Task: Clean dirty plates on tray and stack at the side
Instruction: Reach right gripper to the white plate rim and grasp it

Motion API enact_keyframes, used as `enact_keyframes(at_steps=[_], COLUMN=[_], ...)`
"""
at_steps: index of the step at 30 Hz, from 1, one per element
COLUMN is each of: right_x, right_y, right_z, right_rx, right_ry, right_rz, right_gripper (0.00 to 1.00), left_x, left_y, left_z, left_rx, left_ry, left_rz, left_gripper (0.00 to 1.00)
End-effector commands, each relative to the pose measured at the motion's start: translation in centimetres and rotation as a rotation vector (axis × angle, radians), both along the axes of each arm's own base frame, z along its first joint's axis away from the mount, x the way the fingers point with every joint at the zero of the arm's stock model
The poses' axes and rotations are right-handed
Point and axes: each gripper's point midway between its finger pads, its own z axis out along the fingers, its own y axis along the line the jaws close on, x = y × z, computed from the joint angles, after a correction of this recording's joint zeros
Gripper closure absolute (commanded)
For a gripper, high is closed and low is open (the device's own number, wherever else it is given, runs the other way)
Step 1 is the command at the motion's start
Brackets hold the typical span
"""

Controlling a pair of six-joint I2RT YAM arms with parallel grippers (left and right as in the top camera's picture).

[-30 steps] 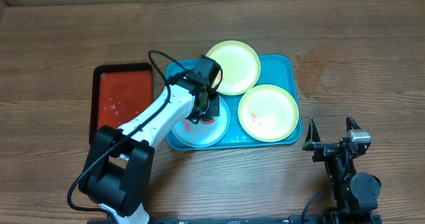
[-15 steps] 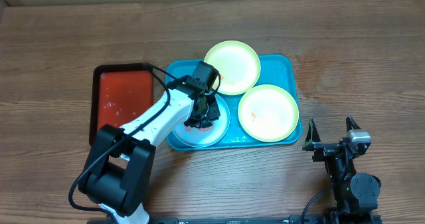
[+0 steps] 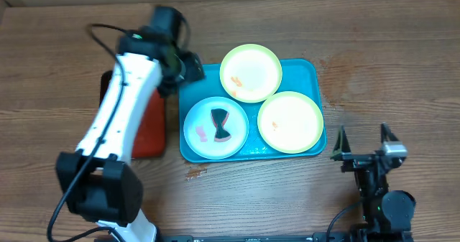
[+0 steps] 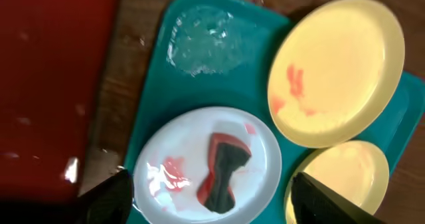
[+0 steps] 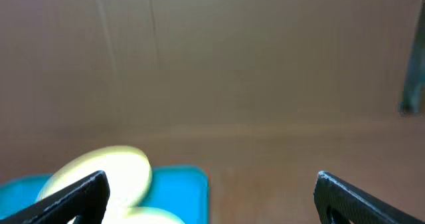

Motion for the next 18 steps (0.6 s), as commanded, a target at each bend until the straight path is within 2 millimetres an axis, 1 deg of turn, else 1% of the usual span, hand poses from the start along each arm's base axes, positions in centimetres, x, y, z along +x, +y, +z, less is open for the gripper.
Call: enact_keyframes(at_steps=[1, 2, 3, 4, 5, 7, 8, 10, 11, 12, 14, 16, 18], right_x=[-0.7, -1.3, -2.3, -3.7, -5.7, -8.9, -10.0, -10.9, -10.6, -10.3, -8.6, -6.5, -4.3], right_y=[2.7, 3.4, 4.2, 4.9, 5.6, 5.5, 5.3, 5.0, 5.0, 5.0, 5.1, 5.2, 5.4], right_z=[1.8, 3.4, 5.5, 7.8, 10.6, 14.4, 15.9, 18.3, 19.8, 20.4, 21.7, 22.2, 22.3], right_rx=[0.086, 0.101, 0.118, 0.119, 0.085, 0.052, 0.05, 0.028, -0.002, -0.009, -0.029, -0.046, -0.064], right_ry=[-0.072, -0.134, -0.219, -0.322, -0.46, -0.654, -0.709, -0.739, -0.694, -0.656, -0.491, -0.295, -0.099], right_rz=[0.177, 0.226, 0.287, 0.347, 0.403, 0.416, 0.405, 0.381, 0.36, 0.353, 0.335, 0.324, 0.324], right_gripper=[0.0, 0.0, 0.0, 0.0, 0.0, 0.0, 0.0, 0.0, 0.0, 0.0, 0.0, 0.0, 0.0], left_x=[0.2, 0.2, 0.2, 0.2, 0.1, 0.0, 0.0, 0.1, 0.2, 0.3, 0.7, 1.0, 1.0], left_y=[1.0, 1.2, 1.3, 1.4, 1.4, 1.4, 1.4, 1.4, 1.4, 1.4, 1.3, 1.3, 1.3], left_z=[1.2, 1.0, 1.0, 1.0, 1.0, 0.9, 0.9, 0.9, 1.0, 1.0, 1.1, 1.3, 1.3], left_rx=[-0.002, -0.001, -0.001, 0.0, 0.001, 0.002, 0.001, 0.001, 0.001, 0.001, -0.001, -0.003, -0.003], left_ry=[-0.023, -0.019, -0.017, -0.015, -0.013, -0.007, -0.008, -0.01, -0.014, -0.019, -0.039, -0.051, -0.05], left_rz=[0.009, 0.013, 0.016, 0.016, 0.016, 0.016, 0.016, 0.016, 0.016, 0.016, 0.017, 0.017, 0.017], left_gripper=[0.12, 0.05, 0.01, 0.0, 0.0, 0.0, 0.0, 0.0, 0.0, 0.0, 0.01, 0.0, 0.0])
